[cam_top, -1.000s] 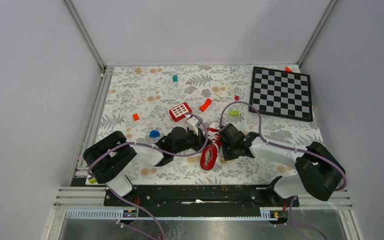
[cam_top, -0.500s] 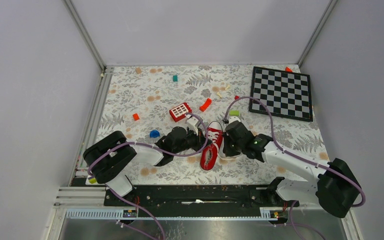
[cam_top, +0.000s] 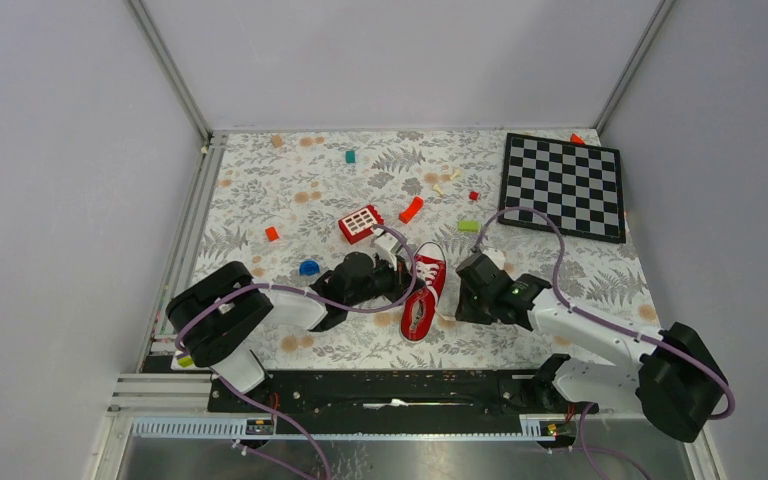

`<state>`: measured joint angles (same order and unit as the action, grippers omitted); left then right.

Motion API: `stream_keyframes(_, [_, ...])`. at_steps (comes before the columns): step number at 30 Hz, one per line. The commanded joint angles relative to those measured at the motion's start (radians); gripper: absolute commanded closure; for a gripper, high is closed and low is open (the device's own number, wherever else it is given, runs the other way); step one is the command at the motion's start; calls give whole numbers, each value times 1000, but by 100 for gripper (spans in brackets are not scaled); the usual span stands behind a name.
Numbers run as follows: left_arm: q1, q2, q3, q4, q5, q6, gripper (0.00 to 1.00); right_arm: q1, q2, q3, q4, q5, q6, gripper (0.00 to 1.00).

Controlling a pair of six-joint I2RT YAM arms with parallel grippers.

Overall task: Tie the shoes
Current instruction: Wrap the shoelace around the shoelace.

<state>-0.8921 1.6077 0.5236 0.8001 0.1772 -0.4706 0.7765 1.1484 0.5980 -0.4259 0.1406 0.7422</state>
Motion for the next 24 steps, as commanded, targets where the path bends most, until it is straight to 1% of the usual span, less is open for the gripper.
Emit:
stream_keyframes(1, [-1,-8,33,34,55,7,100,-20,-63,4,-118,69,270,65])
stream_keyframes(6, [-1,-9,31,36,59,10,100,-30,-89,-26,-137,86,409,64])
stream_keyframes(8, [-1,-11,29,43,61,9,100,-39,-87,-41,-133,88,460,60])
stream_keyframes(10, [-1,-9,29,48,67,7,100,-47,-76,-52,-130,84,496,59])
stream_keyframes(12, [-2,-7,30,56,76,9,100,-54,-67,-68,-117,84,527,53])
stream_keyframes(13, [-2,-4,31,58,82,11,100,-59,-62,-78,-101,82,537,53])
stream_keyframes(17, [-1,7,42,56,120,16,100,-80,-40,-107,-47,75,565,53])
stream_keyframes(24, [-2,2,32,64,126,23,100,-119,23,-123,25,74,567,55])
